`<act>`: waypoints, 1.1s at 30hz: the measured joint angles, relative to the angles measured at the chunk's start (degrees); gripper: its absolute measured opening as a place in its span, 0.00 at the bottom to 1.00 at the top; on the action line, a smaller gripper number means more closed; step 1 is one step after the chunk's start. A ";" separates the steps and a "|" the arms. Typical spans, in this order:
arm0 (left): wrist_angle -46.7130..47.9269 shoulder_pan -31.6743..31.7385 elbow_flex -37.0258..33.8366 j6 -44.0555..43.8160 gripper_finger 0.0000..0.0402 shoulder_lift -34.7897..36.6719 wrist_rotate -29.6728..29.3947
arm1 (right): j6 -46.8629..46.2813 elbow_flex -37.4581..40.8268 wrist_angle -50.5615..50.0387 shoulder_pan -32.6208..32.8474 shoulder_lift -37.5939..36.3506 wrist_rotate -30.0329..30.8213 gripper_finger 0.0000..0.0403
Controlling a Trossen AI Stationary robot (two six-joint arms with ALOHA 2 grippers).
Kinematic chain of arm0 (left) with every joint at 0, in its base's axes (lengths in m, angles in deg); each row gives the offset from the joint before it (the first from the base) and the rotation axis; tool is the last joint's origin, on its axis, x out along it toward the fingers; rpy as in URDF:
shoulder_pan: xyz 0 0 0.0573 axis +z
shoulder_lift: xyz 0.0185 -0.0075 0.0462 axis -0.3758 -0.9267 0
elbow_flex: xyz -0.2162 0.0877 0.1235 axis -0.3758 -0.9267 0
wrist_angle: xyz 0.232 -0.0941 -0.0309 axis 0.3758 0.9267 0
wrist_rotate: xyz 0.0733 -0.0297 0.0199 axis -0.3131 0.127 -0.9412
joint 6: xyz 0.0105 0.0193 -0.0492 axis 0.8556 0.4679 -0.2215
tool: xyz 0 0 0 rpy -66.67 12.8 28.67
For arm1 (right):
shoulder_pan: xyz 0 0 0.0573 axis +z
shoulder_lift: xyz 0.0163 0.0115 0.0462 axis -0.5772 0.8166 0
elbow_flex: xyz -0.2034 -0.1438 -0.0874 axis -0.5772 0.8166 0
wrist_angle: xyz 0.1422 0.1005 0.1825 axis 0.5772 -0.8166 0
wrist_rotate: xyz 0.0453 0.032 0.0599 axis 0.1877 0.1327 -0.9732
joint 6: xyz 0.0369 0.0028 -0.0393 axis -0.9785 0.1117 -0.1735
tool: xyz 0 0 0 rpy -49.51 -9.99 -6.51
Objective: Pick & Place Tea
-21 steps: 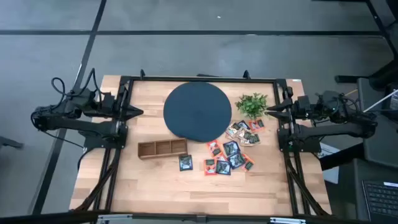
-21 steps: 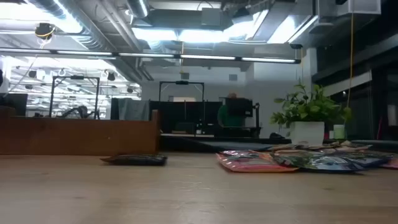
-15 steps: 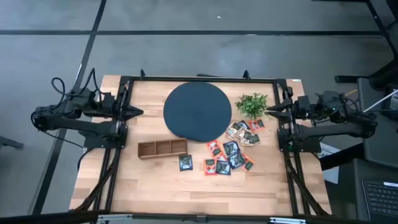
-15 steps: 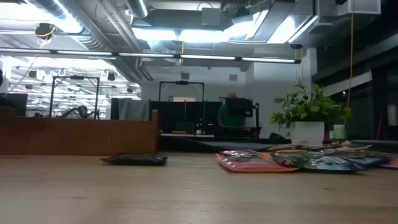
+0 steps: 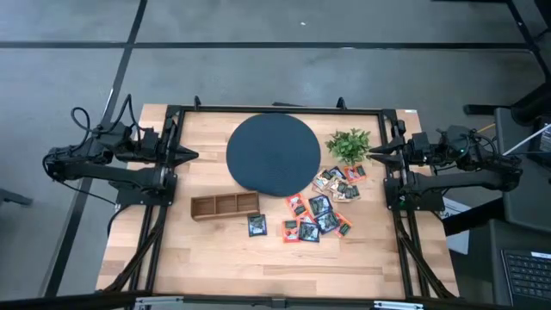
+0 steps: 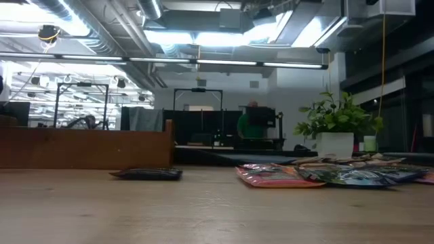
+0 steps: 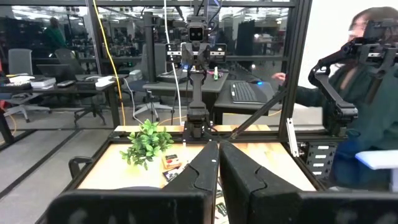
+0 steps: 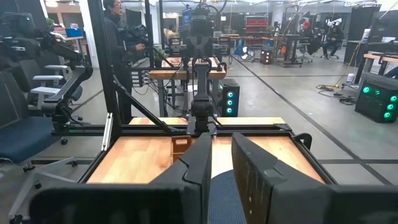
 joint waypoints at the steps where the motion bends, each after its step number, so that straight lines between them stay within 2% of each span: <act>1: 0.00 0.00 0.00 0.00 0.03 -0.01 -0.01 | -0.01 0.01 0.00 0.02 0.00 0.01 0.17; 28: 0.01 0.00 0.00 0.00 0.03 -0.01 -0.01 | -0.02 0.01 0.00 0.02 -0.01 -0.01 0.17; 30: 0.02 0.00 0.00 0.00 0.03 -0.02 -0.01 | -2.30 0.02 0.00 0.00 -0.01 -0.06 0.17; 33: 0.00 0.00 0.00 0.00 0.03 -0.02 -0.02 | -13.75 0.01 0.00 0.00 0.00 -0.42 0.17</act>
